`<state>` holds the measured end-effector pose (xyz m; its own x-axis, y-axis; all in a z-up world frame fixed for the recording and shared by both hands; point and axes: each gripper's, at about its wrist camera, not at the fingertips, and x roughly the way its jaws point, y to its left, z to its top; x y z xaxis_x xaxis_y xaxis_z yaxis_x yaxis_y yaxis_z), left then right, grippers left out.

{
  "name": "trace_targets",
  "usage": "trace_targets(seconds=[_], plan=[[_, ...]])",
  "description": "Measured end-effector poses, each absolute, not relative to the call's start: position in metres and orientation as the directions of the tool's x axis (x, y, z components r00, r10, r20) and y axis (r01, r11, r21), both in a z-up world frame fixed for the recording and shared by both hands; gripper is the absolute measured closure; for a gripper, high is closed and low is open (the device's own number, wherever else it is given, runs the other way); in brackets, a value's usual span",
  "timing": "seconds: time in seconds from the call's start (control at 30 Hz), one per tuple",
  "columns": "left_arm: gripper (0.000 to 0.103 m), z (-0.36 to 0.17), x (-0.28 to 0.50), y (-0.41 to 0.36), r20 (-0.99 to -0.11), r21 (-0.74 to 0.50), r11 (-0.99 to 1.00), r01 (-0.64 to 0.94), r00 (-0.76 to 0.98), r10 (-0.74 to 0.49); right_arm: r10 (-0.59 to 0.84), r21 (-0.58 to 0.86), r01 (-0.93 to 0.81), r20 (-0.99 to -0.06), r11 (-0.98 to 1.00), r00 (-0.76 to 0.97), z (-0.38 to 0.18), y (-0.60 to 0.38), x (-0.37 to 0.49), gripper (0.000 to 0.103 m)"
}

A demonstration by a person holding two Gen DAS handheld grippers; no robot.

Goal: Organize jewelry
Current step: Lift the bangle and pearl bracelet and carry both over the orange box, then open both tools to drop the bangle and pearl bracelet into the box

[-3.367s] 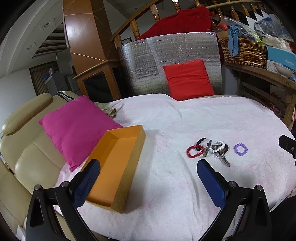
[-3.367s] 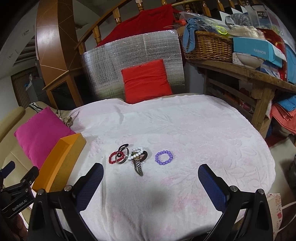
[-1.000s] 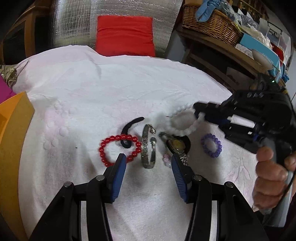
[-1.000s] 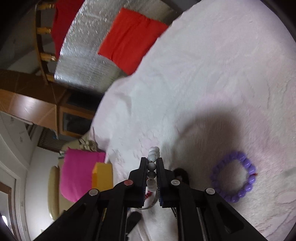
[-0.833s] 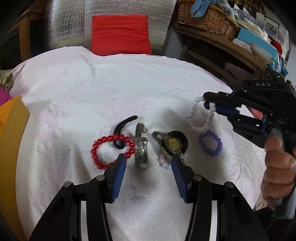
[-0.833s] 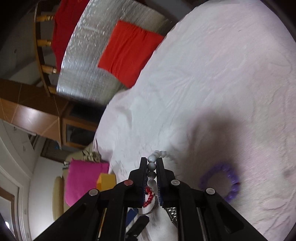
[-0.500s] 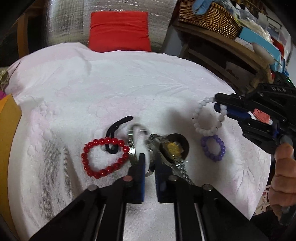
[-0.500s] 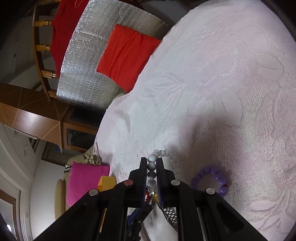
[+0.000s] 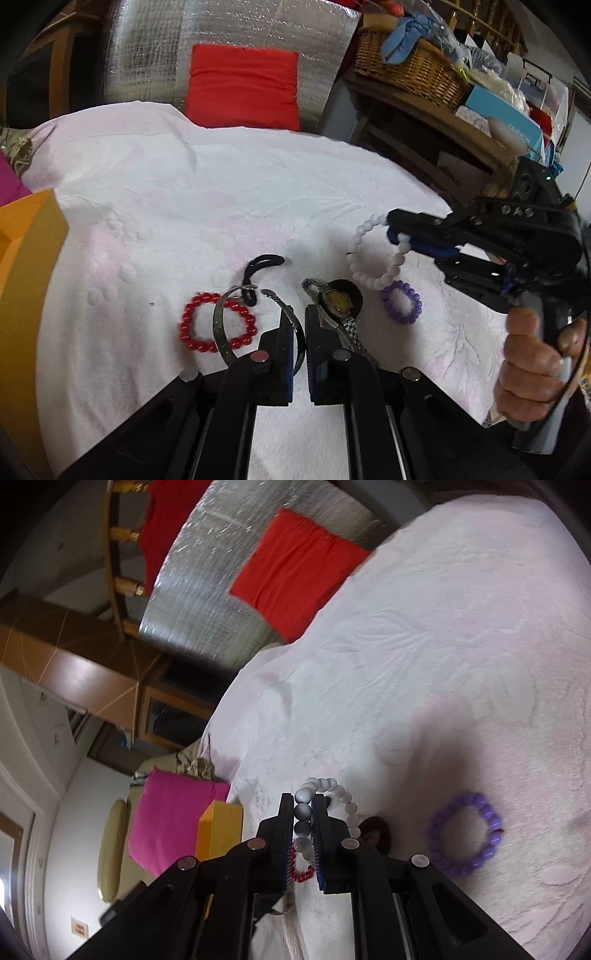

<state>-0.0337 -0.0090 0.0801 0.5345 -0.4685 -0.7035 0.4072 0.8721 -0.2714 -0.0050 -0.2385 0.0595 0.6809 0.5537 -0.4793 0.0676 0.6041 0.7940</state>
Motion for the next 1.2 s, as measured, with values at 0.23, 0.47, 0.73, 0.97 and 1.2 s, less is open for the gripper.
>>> trace_targets(seconds=[0.23,0.47,0.73,0.97,1.2], plan=[[0.097,0.099,-0.051,0.022,-0.672,-0.286,0.879,0.381,0.574,-0.468,0.571,0.761,0.005,-0.49,0.649,0.659,0.064,-0.208,-0.006,0.092],[0.097,0.121,-0.065,0.066,-0.628,-0.266,0.921,0.285,0.674,-0.39,0.615,0.755,-0.052,-0.49,0.654,0.619,0.065,-0.174,-0.006,0.092],[0.097,0.147,-0.088,0.125,-0.578,-0.225,0.971,0.084,0.791,-0.202,0.692,0.757,-0.151,-0.471,0.635,0.546,0.079,-0.093,0.009,0.092],[0.097,0.141,-0.096,0.194,-0.621,-0.116,0.974,-0.192,0.779,0.08,0.757,0.747,-0.264,-0.452,0.61,0.472,0.101,0.008,0.03,0.092],[0.097,0.117,-0.098,0.249,-0.701,-0.072,0.922,-0.381,0.676,0.225,0.77,0.727,-0.301,-0.477,0.617,0.424,0.101,0.09,0.05,0.092]])
